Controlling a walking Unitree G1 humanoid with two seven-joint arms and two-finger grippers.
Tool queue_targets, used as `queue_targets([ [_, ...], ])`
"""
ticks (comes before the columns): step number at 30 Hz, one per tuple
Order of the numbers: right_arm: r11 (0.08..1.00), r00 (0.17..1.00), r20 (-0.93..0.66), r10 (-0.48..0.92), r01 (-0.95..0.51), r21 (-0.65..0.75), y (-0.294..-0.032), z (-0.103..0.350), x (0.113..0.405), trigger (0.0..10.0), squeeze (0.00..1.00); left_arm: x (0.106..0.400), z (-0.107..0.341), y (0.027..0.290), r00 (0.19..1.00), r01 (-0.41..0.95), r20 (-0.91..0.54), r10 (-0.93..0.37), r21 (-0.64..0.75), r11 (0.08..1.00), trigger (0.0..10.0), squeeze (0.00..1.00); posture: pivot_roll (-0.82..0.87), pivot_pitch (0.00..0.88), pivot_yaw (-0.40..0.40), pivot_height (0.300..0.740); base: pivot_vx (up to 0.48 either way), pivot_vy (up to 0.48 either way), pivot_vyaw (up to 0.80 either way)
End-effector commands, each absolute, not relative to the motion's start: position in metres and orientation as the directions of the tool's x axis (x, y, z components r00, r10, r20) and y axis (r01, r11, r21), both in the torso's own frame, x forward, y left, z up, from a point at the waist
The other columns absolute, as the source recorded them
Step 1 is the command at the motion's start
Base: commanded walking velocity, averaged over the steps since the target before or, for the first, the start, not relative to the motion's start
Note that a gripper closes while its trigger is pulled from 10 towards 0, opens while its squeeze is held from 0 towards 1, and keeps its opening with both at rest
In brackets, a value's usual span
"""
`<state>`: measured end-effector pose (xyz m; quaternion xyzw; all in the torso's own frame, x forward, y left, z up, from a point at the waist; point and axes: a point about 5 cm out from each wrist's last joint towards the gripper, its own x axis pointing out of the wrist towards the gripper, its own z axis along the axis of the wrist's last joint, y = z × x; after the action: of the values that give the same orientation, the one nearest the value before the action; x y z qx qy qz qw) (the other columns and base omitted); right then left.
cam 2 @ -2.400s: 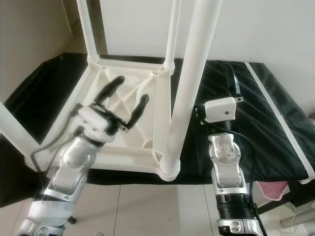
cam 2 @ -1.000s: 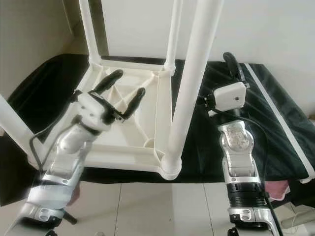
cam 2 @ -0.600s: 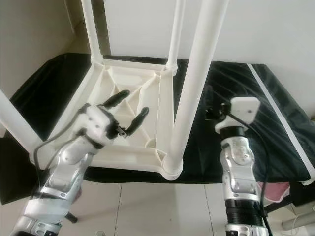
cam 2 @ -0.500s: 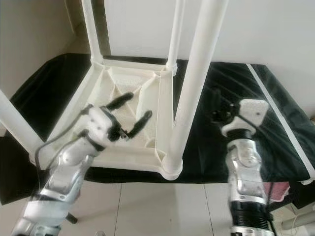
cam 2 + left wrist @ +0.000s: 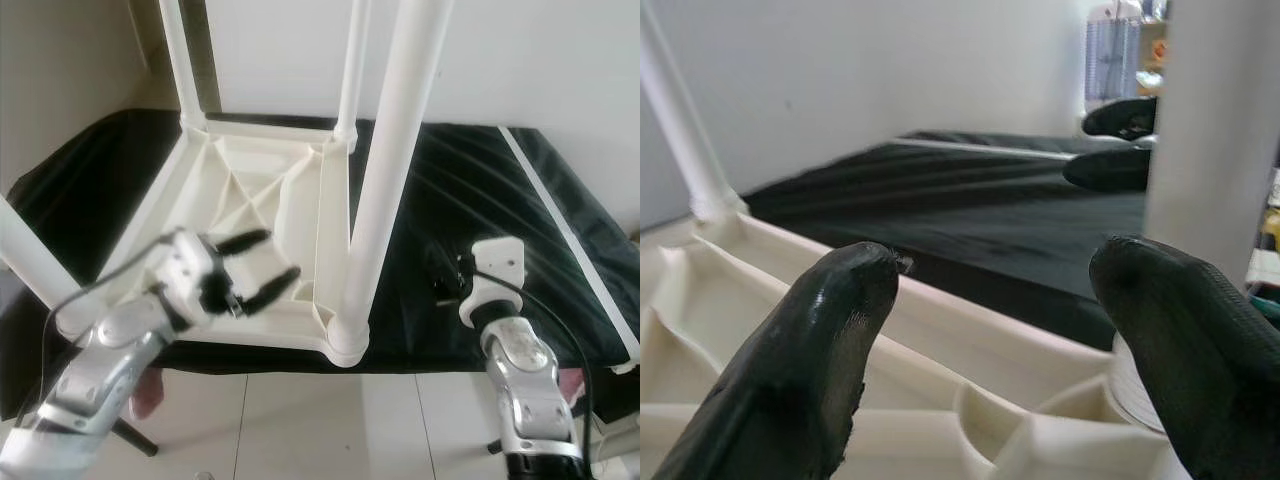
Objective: Building children table
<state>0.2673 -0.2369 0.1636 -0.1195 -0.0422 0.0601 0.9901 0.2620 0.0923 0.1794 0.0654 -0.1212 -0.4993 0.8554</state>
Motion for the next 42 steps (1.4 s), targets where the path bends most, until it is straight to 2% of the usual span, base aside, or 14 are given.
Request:
queue_targets([
  [1, 0.951, 0.982, 0.02, 0.189, -0.178, -0.254, -0.238, 0.162, 0.263, 10.0, 0.0, 0.253, 0.174, 0.087, 0.35, 0.908, 0.079, -0.933, 0.217, 0.359, 10.0, 0.0, 0.0, 0.058, -0.012, 0.74, 0.0, 0.0, 0.0],
  [9, 0.889, 0.922, -0.062, 0.382, -0.384, -0.248, -0.232, 0.164, 0.246, 10.0, 0.0, 0.251, 0.167, 0.087, 0.347, 0.91, 0.022, -0.938, 0.233, 0.342, 10.0, 0.0, -0.01, 0.068, -0.009, 0.74, 0.0, 0.0, 0.0],
  [11, 0.822, 0.852, -0.108, 0.513, -0.523, -0.225, -0.22, 0.165, 0.237, 10.0, 0.0, 0.253, 0.168, 0.089, 0.351, 0.917, 0.016, -0.936, 0.196, 0.348, 10.0, 0.0, -0.04, 0.07, 0.013, 0.74, 0.0, 0.0, 0.0],
  [12, 0.822, 0.852, -0.108, 0.513, -0.523, -0.225, -0.22, 0.165, 0.237, 10.0, 0.0, 0.253, 0.168, 0.089, 0.351, 0.917, 0.016, -0.936, 0.196, 0.348, 10.0, 0.0, -0.04, 0.07, 0.013, 0.74, 0.0, 0.0, 0.0],
  [14, 0.713, 0.734, -0.156, 0.661, -0.68, -0.174, -0.205, 0.166, 0.231, 10.0, 0.0, 0.252, 0.17, 0.089, 0.331, 0.934, 0.009, -0.944, 0.143, 0.329, 10.0, 0.0, -0.05, 0.072, 0.016, 0.74, 0.0, 0.0, 0.0],
  [16, 0.623, 0.637, -0.19, 0.747, -0.77, -0.137, -0.198, 0.167, 0.225, 10.0, 0.0, 0.251, 0.171, 0.089, 0.309, 0.943, -0.005, -0.951, 0.135, 0.305, 10.0, 0.0, -0.05, 0.074, 0.017, 0.74, 0.0, 0.0, 0.0],
  [21, 0.515, 0.526, -0.212, 0.824, -0.85, -0.109, -0.19, 0.172, 0.223, 10.0, 0.0, 0.252, 0.17, 0.094, 0.309, 0.944, -0.024, -0.951, 0.131, 0.303, 10.0, 0.0, -0.06, 0.085, 0.012, 0.74, 0.0, 0.0, 0.0],
  [33, 0.482, 0.49, -0.149, 0.859, -0.872, -0.084, -0.156, 0.164, 0.24, 10.0, 0.0, 0.254, 0.169, 0.094, 0.371, 0.921, -0.022, -0.928, 0.135, 0.365, 10.0, 0.0, -0.03, 0.084, -0.033, 0.74, 0.0, 0.0, 0.0],
  [38, 0.553, 0.562, -0.111, 0.82, -0.827, -0.103, -0.139, 0.155, 0.255, 10.0, 0.0, 0.252, 0.171, 0.099, 0.408, 0.904, -0.015, -0.913, 0.143, 0.402, 10.0, 0.0, -0.01, 0.088, -0.03, 0.74, 0.0, 0.0, 0.0],
  [42, 0.598, 0.606, -0.094, 0.79, -0.795, -0.099, -0.147, 0.157, 0.26, 10.0, 0.0, 0.253, 0.178, 0.1, 0.447, 0.877, 0.043, -0.894, 0.179, 0.447, 10.0, 0.0, -0.01, 0.085, -0.019, 0.74, 0.0, 0.0, 0.0],
])
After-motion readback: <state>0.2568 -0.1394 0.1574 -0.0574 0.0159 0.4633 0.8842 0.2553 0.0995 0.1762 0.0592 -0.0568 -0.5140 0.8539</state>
